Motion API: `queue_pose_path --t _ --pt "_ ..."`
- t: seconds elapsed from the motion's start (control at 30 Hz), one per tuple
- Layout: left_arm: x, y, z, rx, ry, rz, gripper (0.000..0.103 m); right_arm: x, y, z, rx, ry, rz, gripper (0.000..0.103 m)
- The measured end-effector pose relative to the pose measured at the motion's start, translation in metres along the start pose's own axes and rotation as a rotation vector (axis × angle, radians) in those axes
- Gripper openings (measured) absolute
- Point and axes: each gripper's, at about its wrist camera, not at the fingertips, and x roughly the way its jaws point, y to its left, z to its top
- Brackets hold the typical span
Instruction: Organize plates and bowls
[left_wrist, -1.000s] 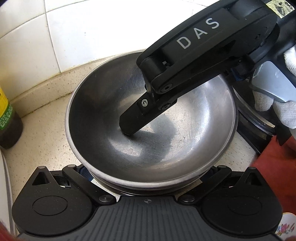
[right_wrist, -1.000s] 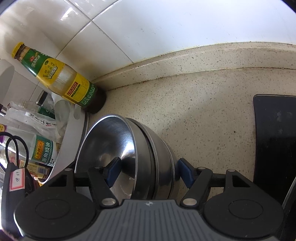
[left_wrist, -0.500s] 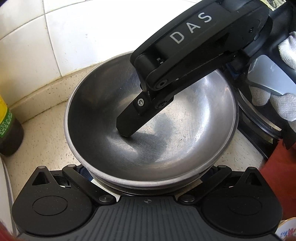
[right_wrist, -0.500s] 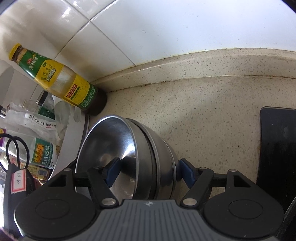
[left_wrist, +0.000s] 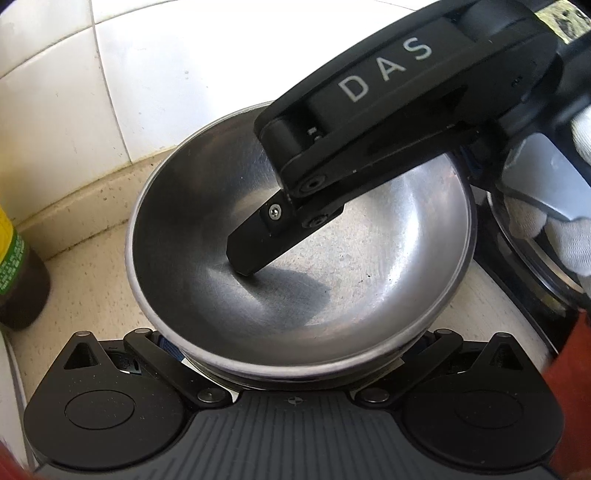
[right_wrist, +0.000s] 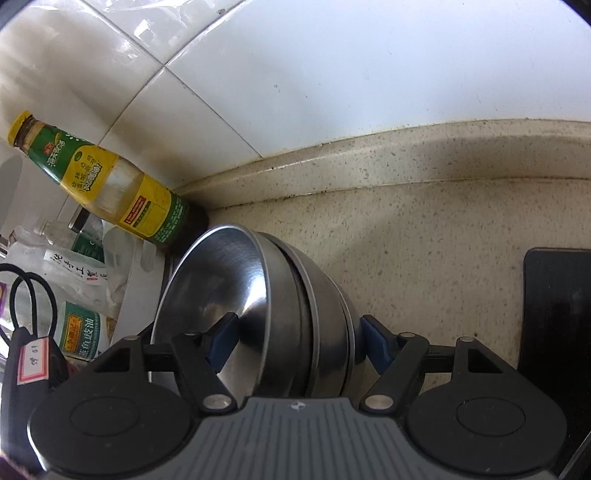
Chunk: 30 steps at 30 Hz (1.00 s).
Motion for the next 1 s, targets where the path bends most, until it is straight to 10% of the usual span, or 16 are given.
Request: queue_pose_path --t 1.0 --pt "-0.065 -0.042 0.023 -0.020 -0.094 0.125 0.103 -0.048 0.034 0.018 -0.086 -0.108 0.039 0.068"
